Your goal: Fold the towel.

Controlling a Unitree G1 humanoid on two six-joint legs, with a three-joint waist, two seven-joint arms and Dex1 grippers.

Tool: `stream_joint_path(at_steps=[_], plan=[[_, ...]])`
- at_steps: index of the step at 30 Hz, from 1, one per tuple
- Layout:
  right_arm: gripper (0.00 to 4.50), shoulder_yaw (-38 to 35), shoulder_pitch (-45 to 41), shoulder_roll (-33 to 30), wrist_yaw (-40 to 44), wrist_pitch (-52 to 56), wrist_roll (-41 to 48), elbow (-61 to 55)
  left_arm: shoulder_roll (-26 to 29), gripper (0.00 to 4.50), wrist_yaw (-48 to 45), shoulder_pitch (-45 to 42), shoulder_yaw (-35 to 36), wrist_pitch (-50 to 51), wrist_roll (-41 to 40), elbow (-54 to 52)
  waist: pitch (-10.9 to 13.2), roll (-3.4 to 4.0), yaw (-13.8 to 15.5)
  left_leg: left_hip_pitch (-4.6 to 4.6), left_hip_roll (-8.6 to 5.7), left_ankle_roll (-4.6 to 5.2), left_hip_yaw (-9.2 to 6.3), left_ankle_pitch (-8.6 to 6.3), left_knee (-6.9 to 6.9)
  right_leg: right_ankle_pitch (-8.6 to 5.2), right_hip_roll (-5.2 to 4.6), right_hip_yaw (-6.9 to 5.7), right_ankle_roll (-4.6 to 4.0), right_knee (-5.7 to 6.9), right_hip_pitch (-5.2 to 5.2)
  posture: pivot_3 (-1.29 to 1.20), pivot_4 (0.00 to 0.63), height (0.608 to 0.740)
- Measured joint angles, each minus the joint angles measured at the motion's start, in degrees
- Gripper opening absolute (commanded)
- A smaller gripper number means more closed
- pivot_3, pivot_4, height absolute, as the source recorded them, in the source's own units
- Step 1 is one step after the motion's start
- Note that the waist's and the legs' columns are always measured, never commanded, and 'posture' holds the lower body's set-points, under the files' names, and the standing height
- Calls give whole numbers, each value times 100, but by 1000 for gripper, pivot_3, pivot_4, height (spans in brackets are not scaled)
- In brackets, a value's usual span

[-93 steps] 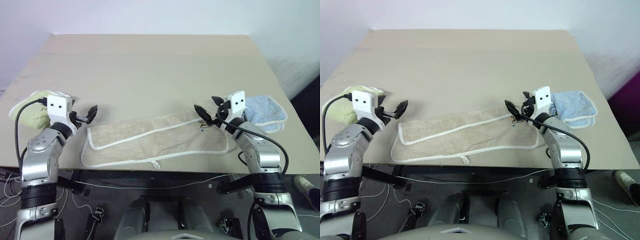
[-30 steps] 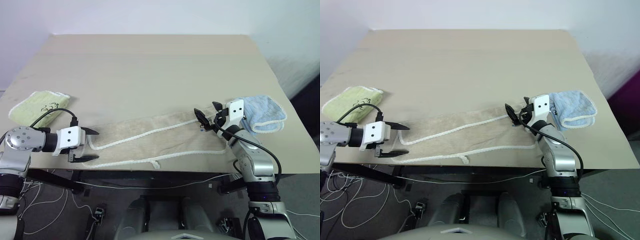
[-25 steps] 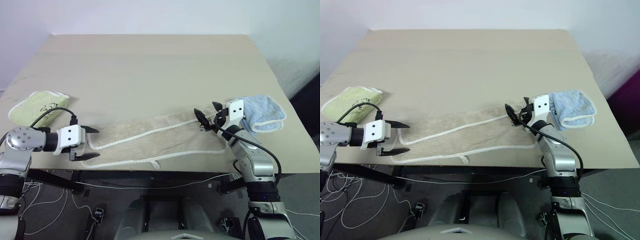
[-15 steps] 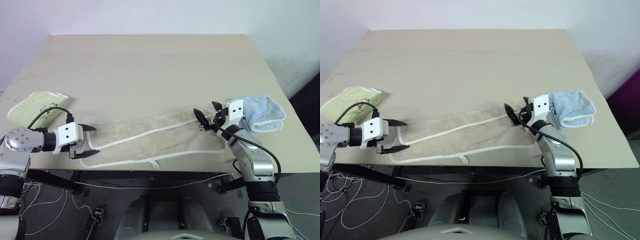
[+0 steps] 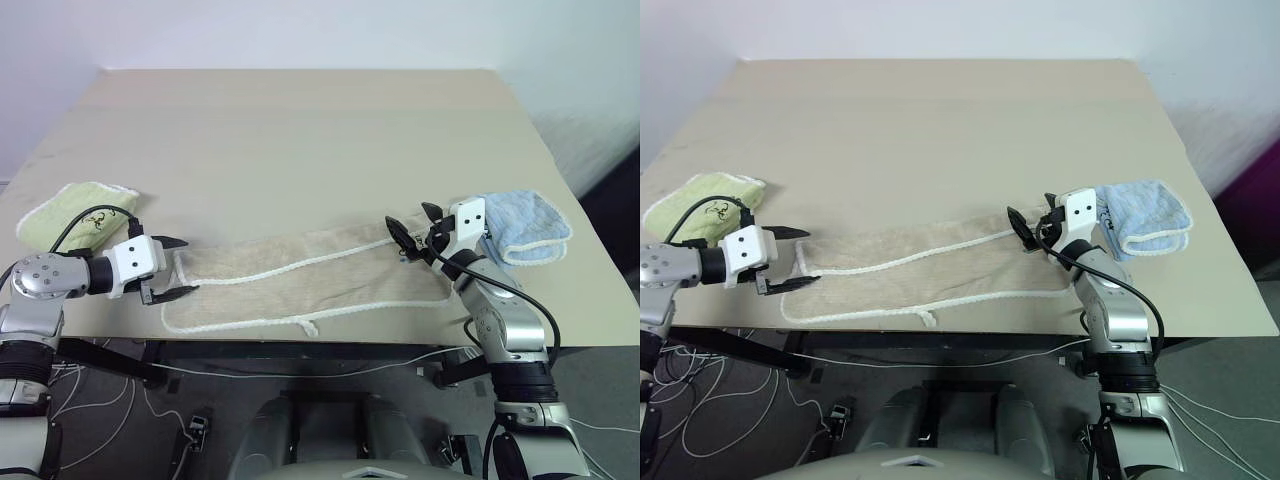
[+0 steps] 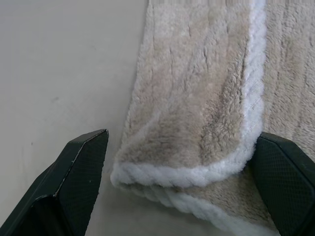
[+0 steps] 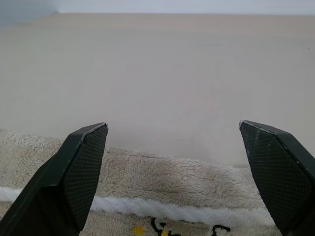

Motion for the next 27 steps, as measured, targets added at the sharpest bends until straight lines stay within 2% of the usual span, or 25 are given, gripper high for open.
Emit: stream_joint_path(at_steps=[1,4,15,16,22,27], plan=[[4486,0,0,0,1,0,0,0,-1,4500,-21,3,0,0,-7,-4,0,0,-1,0,0,0,0,0,0,0,0,0,0,0,0,0,150,740],[4500,0,-2,0,6,2,0,0,-1,3929,-138,89,0,-44,-54,-90,0,0,-3,0,0,0,0,0,0,0,0,0,0,0,0,0,150,740],[4500,-1,-67,1,14,9,3,0,-5,191,-244,233,1,-235,-167,-124,0,0,-1,0,0,0,0,0,0,0,-1,1,0,1,-1,0,150,740],[4500,-1,-71,1,15,9,3,0,-5,43,-244,233,1,-269,-167,-84,0,0,-1,0,0,0,0,0,0,0,0,1,0,1,-1,0,150,740],[4500,-2,-73,0,16,11,3,0,-13,43,-243,230,1,-358,-175,117,0,0,-2,0,1,0,0,0,0,0,0,0,0,1,-1,0,150,740],[4500,-1,-76,-1,28,13,2,0,-137,43,-383,219,69,241,-567,91,0,0,-4,0,0,0,0,0,1,0,0,0,0,3,-1,0,150,740]])
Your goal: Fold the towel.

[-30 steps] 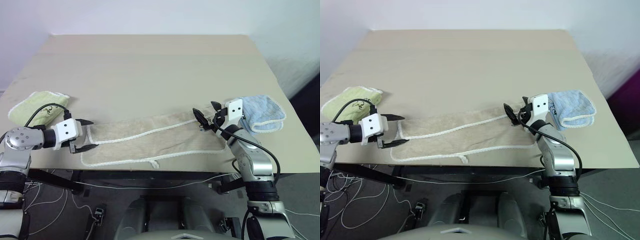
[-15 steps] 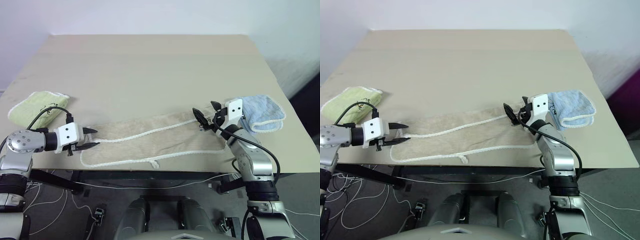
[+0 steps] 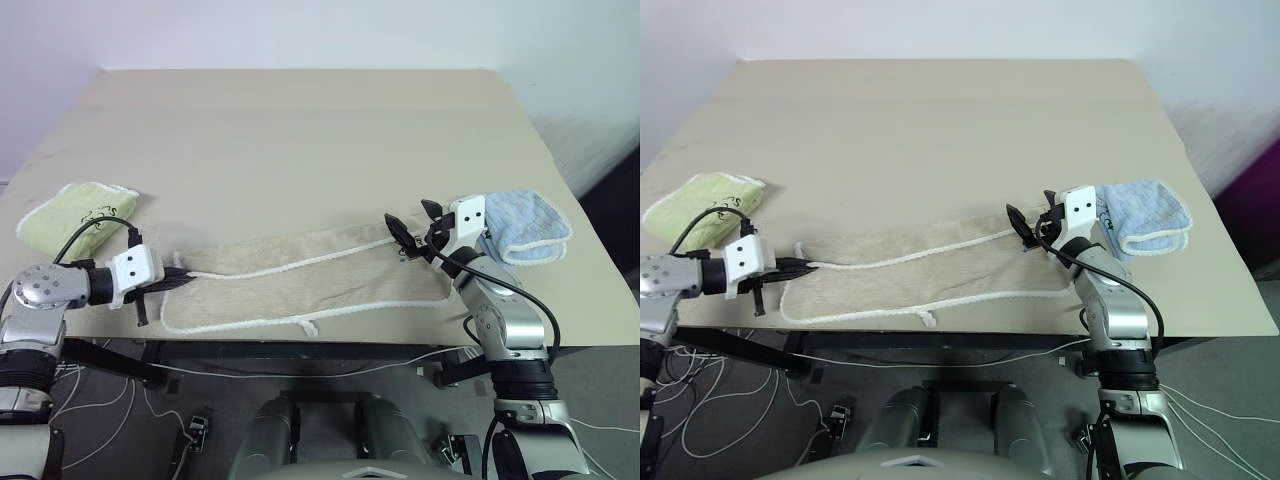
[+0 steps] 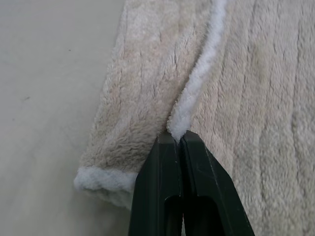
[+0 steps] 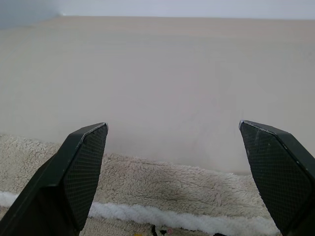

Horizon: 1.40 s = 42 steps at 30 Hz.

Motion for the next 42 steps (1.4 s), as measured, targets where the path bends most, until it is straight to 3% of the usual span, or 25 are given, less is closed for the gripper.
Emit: stream_joint_path(at_steps=[6,13,19,28,36,39,42], plan=[[4500,101,-85,-327,235,-11,-129,3,0,43,-130,-18,311,657,-479,-274,0,0,6,0,-1,0,0,0,2,0,0,0,0,0,1,0,150,740],[4500,553,-248,-1703,1288,-520,-800,21,2,43,-89,-115,474,983,-558,-497,0,1,2,0,0,1,2,0,3,0,2,-1,0,0,0,0,150,740],[4500,1112,-602,-2643,1775,-1935,-1916,822,-128,43,9,-101,438,1062,-475,-725,0,0,0,0,0,1,3,0,4,-1,2,-1,0,-2,2,0,150,740],[4500,1759,-1328,-2872,1204,-3838,-3390,2548,-183,43,164,14,441,1286,-469,-1076,1,1,-7,0,1,0,5,0,5,-1,3,2,0,0,-1,0,150,740],[4500,1998,-1802,-2777,582,-4427,-4009,3309,-195,43,282,234,461,1487,-484,-1419,1,1,-2,0,0,-1,5,0,5,-1,2,2,0,-1,1,0,150,740],[3935,2026,-1854,-2754,538,-4536,-4074,3405,-195,0,302,298,480,1518,-487,-1508,1,1,-2,0,0,-1,5,0,5,-1,2,2,0,-1,2,0,150,740],[2864,2074,-1856,-2753,541,-4594,-4109,3478,-195,0,326,382,490,1565,-487,-1562,1,1,-5,0,0,-1,5,0,5,-1,2,2,0,0,1,0,150,740]])
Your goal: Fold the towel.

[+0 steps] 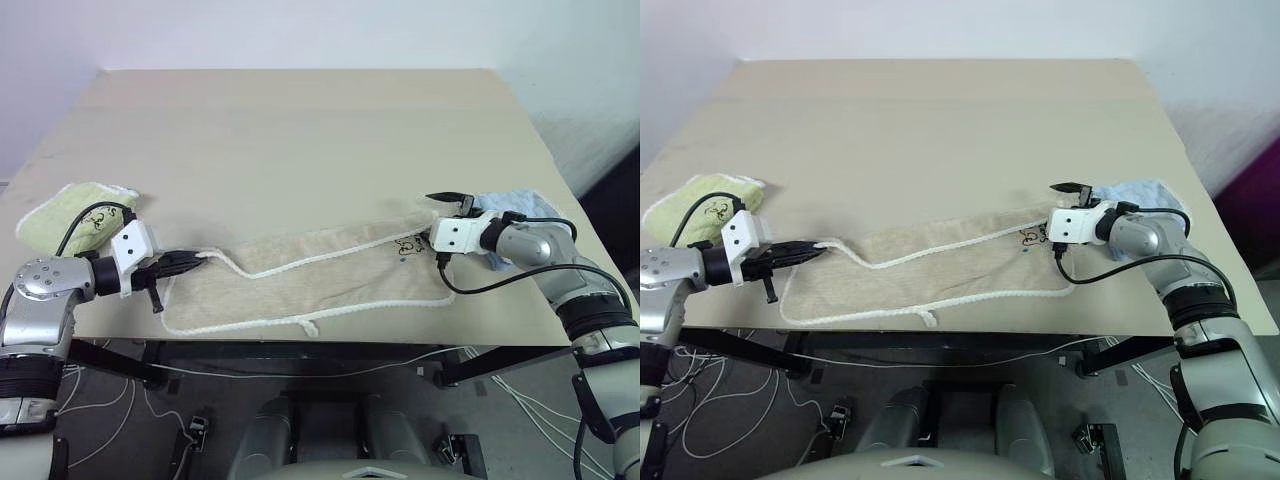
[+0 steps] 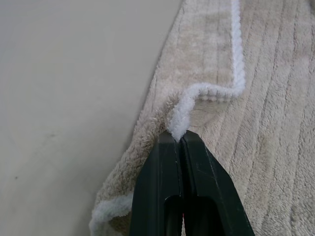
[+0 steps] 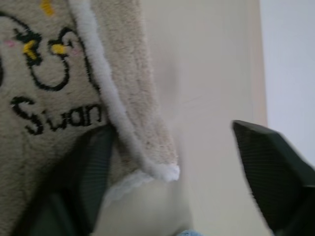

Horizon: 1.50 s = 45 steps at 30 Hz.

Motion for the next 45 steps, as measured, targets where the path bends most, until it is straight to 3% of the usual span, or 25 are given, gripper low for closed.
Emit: stream_joint_path(at_steps=[8,19,25,30,37,41,43,45], plan=[[44,8,0,4,89,-15,27,18,0,0,81,6,93,58,-1,-50,0,0,0,0,0,0,0,0,0,0,0,0,0,0,0,0,150,740],[14,-146,-27,11,156,246,284,-74,-90,0,350,-211,200,53,-3,114,0,0,12,0,0,0,0,0,2,0,0,0,0,0,0,0,150,740],[14,-494,-1019,63,326,575,774,177,-323,0,1270,-1747,436,25,29,1211,1,-2,6,0,-3,-1,-1,0,5,1,0,-2,1,2,0,0,150,740],[14,-506,-2242,56,341,417,786,1411,-496,0,1897,-3368,436,-247,305,2740,4,-6,1,-8,-8,-1,-1,2,6,1,0,-4,1,3,-7,0,150,740],[14,-650,-3379,-191,750,172,997,2101,-402,0,1970,-4856,434,-657,495,3842,5,-5,-32,-15,-7,-1,3,2,2,0,1,-3,3,2,-14,0,150,740],[14,-995,-3077,-447,1663,231,1682,1629,-142,0,1391,-4691,437,-738,489,3766,4,-5,-123,-12,-5,0,0,1,3,-1,2,-4,3,2,-5,0,150,740],[14,-1217,-2380,-591,2273,528,2225,899,-1,0,900,-4175,452,-676,357,3438,3,-4,-141,-11,-2,0,-2,1,1,-1,3,-4,3,10,-2,0,150,740],[14,-1372,-1146,-773,2864,1023,2796,-187,165,0,272,-3202,544,-412,75,2821,2,-1,-154,-10,4,1,0,0,0,-1,3,-2,3,12,-5,0,150,740]])
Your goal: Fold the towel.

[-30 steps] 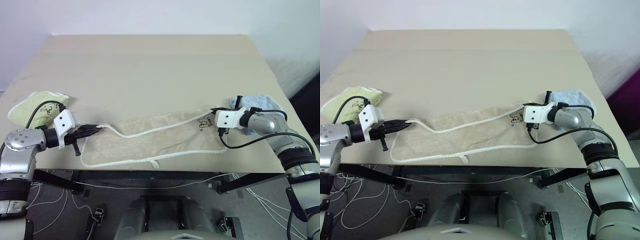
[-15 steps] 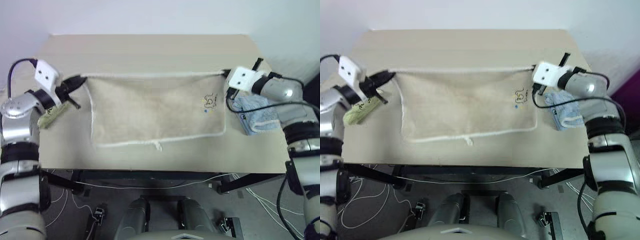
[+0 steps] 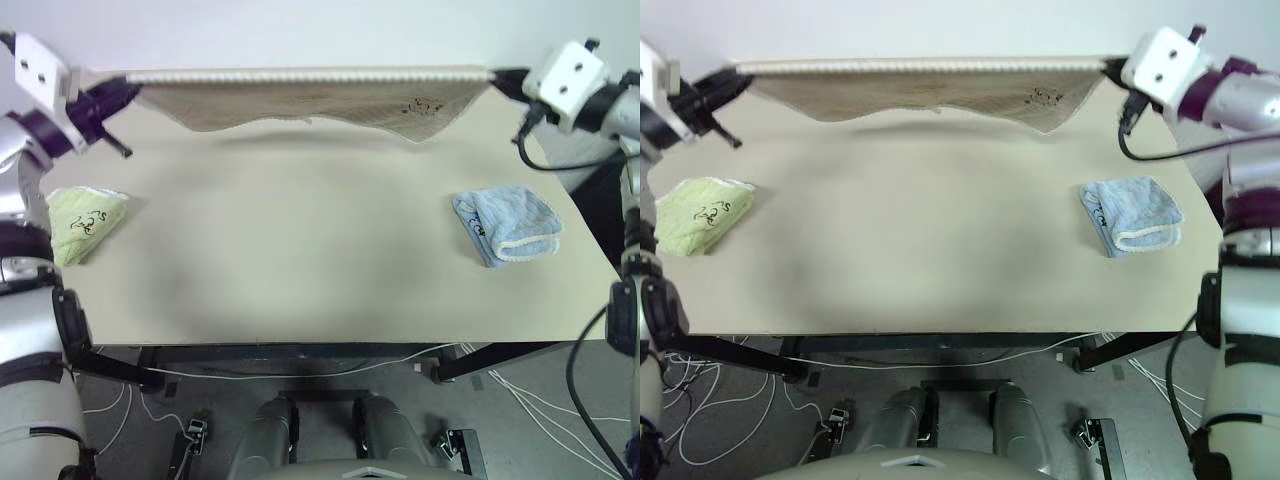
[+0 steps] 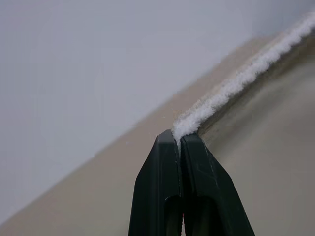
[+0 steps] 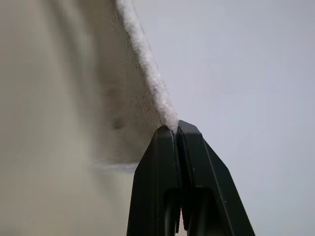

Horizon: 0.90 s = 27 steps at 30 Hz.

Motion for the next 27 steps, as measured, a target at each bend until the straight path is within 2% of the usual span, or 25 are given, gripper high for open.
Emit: stream_joint_path(at_steps=[5,7,10,13,20,23,27], plan=[[14,-238,2331,-309,633,1528,916,-2182,303,0,-750,2186,269,986,-603,-1725,12,19,13,-25,0,1,2,0,17,0,-10,11,0,7,-30,0,150,740],[14,-529,2852,-509,705,2103,1276,-3046,496,0,-856,2884,430,1379,-801,-2451,12,19,30,-21,0,1,1,-1,14,0,-16,10,0,5,-26,0,150,740],[14,-883,3442,-737,841,2671,1660,-3913,757,0,-1001,3631,671,1891,-962,-2981,12,18,42,18,2,4,-2,-4,6,-1,-18,6,-2,-12,21,0,150,740],[14,-1092,4203,-929,1105,3223,1984,-4552,932,0,-1109,4234,857,2272,-1054,-3211,11,18,90,18,2,9,-2,-7,5,-1,-23,3,-2,-21,25,0,150,740],[14,-1202,4412,-1085,1370,3677,2195,-4860,948,0,-1106,4466,981,2556,-1082,-3378,11,17,187,17,2,8,1,-8,7,0,-27,3,-2,-23,24,0,150,740],[14,-1088,4094,-1080,1356,3667,2105,-4772,943,0,-1034,4343,971,2543,-1060,-3362,11,17,190,17,2,8,1,-8,7,0,-28,2,-2,-23,22,0,150,740],[14,-575,3007,-834,1231,3494,1679,-4101,676,0,-567,3408,708,2213,-763,-2954,11,17,197,17,-1,7,2,-7,7,1,-28,1,-2,-23,20,0,150,740]])
